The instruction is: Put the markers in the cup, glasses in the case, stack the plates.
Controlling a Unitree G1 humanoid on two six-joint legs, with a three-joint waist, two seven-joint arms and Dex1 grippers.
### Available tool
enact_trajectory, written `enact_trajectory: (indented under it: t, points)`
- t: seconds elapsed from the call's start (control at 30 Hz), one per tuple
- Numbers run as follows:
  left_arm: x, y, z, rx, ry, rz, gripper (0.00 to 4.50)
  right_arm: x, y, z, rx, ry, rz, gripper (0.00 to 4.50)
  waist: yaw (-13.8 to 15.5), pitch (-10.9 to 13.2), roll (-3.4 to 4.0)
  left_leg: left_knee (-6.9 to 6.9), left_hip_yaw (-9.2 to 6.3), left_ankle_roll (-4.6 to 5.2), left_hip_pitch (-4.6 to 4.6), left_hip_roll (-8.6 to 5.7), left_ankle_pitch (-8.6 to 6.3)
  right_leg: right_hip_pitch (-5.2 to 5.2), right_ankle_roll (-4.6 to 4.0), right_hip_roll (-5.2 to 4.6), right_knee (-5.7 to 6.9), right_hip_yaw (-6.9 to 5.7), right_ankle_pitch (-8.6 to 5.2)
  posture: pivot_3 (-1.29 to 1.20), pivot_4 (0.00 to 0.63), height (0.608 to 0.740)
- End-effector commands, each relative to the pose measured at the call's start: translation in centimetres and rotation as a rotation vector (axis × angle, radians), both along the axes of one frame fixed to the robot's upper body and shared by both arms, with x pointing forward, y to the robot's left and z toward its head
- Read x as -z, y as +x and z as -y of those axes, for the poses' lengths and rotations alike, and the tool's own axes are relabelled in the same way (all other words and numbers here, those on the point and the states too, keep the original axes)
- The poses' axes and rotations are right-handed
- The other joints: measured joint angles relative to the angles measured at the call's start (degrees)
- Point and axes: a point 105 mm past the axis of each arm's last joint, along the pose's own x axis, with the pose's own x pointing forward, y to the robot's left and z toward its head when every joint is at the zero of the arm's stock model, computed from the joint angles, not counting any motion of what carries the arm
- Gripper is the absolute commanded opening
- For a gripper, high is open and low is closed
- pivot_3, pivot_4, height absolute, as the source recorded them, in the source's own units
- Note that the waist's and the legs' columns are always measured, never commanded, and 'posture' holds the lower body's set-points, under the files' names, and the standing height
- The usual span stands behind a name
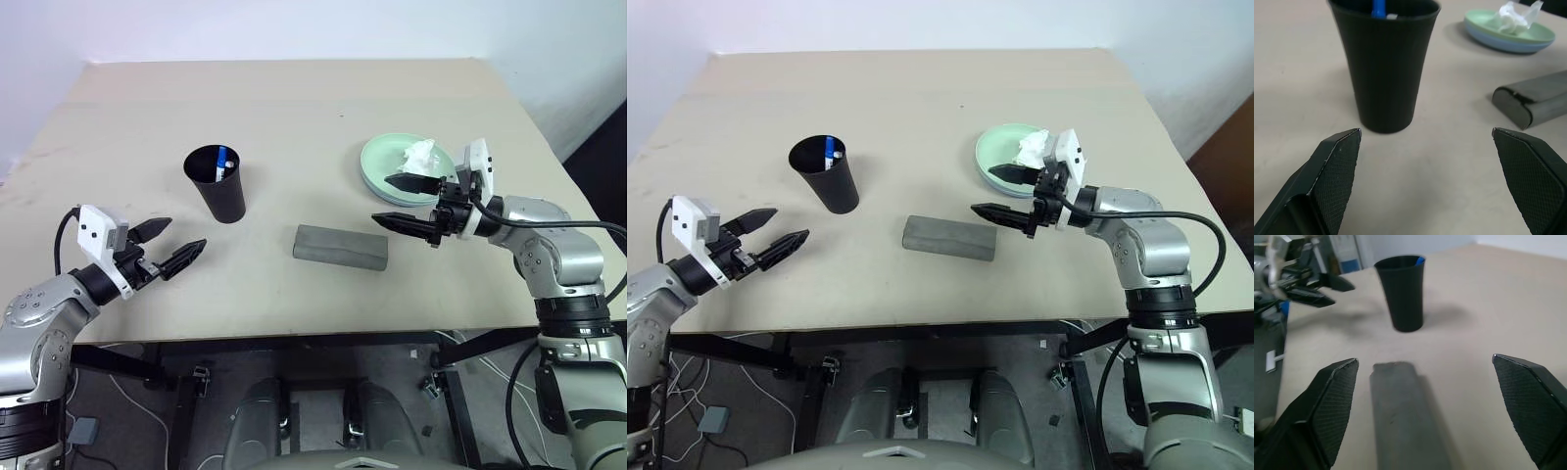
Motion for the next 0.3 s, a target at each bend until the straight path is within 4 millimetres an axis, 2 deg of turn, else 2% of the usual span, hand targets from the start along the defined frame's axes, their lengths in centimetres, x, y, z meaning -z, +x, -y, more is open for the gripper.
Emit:
enact_trajectory:
  t: [0.03,0.3]
  points:
    - [-0.9,0.3,0.7,0.030,0.017,0.049,4.50,-1.2,-0.4,0.2,-0.019,-0.008,0.040,4.47,0.0,0.0,0.00,-0.02,0.00,0.02,-0.01,0.00,-0.01,0.01,0.00,0.00,-0.06,0.00,0.00,0.00,0.150,0.701]
    - [0.7,0.2,2.3,0.086,0.021,0.019,4.50,-0.7,-0.3,-0.4,0.001,-0.017,0.051,4.47,-0.5,0.0,0.00,-0.19,0.04,0.04,0.00,-0.02,0.01,0.18,0.00,0.00,-0.13,0.00,0.01,0.00,0.150,0.701]
